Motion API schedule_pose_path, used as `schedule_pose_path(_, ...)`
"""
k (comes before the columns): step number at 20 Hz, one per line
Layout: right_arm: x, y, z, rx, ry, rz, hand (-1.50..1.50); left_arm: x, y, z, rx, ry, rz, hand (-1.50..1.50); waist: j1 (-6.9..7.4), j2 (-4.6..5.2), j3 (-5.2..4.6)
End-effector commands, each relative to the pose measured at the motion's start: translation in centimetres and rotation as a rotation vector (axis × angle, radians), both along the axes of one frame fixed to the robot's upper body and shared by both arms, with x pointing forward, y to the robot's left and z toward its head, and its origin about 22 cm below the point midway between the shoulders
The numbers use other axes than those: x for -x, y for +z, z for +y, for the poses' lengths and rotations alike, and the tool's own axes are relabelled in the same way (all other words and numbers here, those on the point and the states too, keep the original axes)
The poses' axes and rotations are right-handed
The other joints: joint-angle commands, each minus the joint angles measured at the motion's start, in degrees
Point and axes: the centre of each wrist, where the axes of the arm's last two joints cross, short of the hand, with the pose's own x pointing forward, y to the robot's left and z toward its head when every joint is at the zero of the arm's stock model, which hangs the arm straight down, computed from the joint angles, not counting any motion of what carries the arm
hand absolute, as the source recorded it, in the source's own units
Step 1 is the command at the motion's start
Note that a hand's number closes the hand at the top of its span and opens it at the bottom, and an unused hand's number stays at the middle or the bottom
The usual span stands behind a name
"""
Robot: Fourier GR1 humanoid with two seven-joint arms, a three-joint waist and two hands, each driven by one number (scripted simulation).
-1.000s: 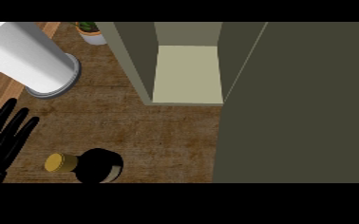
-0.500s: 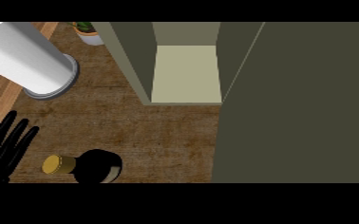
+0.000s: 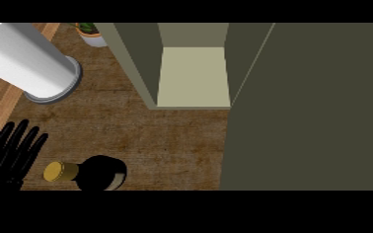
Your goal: Pick up the wine, place it into the cabinet and close the cabinet
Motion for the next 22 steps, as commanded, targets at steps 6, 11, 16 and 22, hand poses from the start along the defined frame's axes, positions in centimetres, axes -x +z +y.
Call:
schedule_pose_path(6,1.8,1.5,-0.7,-0.032,0.031,-0.043,-1.5,-0.1,-2.2,-0.6,-0.013,-0.036,0.01,-1.5,0.11,0.02,0.02)
schedule_pose_path(11,2.1,2.2,0.1,-0.037,0.034,-0.034,-1.5,-0.2,-4.8,-1.0,0.005,-0.075,0.019,-1.5,0.13,0.0,0.0)
schedule_pose_path(16,2.3,1.9,-0.1,-0.042,0.032,-0.051,-1.5,-2.5,-6.4,0.4,0.008,-0.043,0.019,-1.5,-0.19,0.05,-0.01)
schedule_pose_path(22,3.5,2.1,-0.6,-0.027,0.046,-0.027,-1.5,-1.0,-7.8,0.3,0.0,-0.029,0.025,-1.5,-0.18,-0.01,0.01)
